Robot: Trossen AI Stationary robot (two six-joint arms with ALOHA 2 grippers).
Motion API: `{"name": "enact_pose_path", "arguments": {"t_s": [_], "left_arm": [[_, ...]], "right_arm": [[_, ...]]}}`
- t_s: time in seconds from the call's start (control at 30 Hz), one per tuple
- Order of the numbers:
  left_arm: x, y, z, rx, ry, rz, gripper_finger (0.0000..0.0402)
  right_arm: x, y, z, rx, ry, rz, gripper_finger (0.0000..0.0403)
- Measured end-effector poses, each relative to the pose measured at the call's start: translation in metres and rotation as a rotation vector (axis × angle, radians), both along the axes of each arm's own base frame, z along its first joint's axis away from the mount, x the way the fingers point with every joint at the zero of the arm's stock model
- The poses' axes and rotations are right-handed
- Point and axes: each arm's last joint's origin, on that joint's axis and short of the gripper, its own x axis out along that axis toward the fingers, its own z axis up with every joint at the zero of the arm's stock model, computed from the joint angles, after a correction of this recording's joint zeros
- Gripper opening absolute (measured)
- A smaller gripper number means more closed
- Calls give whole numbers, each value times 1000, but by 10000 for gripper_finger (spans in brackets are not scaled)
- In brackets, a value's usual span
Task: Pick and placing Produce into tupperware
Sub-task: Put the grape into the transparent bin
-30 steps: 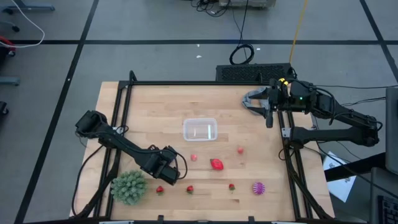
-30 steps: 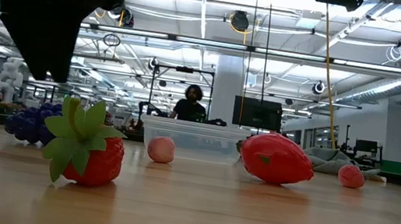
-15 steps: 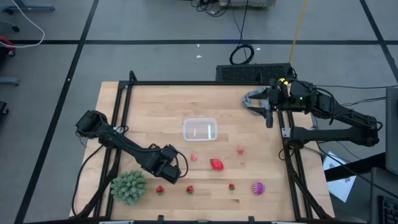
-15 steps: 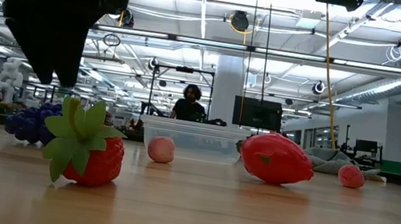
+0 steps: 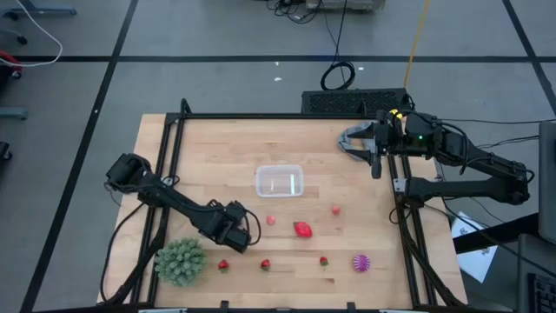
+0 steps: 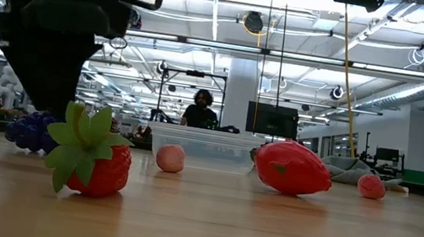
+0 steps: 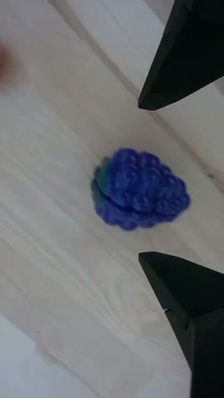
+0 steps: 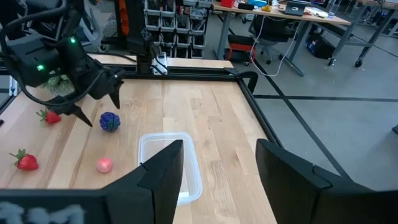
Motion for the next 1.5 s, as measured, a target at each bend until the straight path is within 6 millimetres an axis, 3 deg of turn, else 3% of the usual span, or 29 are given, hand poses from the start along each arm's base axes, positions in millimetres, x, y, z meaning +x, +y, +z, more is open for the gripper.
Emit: {"name": "enact_pose_path", "arguments": {"t_s": [0.5, 0.97, 1.3, 1.5], "left_arm": [[-3, 12, -21, -29, 5, 1, 397], [-3, 12, -21, -31, 2, -4, 392], [-3, 12, -21, -30, 2, -6, 274], [-3, 12, -21, -29, 0, -5, 229]], "right_arm": [[0, 0, 0, 0, 0, 0, 192], [0, 0, 0, 0, 1, 0, 192], [0, 0, 0, 17, -3, -6, 192], [0, 0, 0, 17, -3, -6, 192]]}}
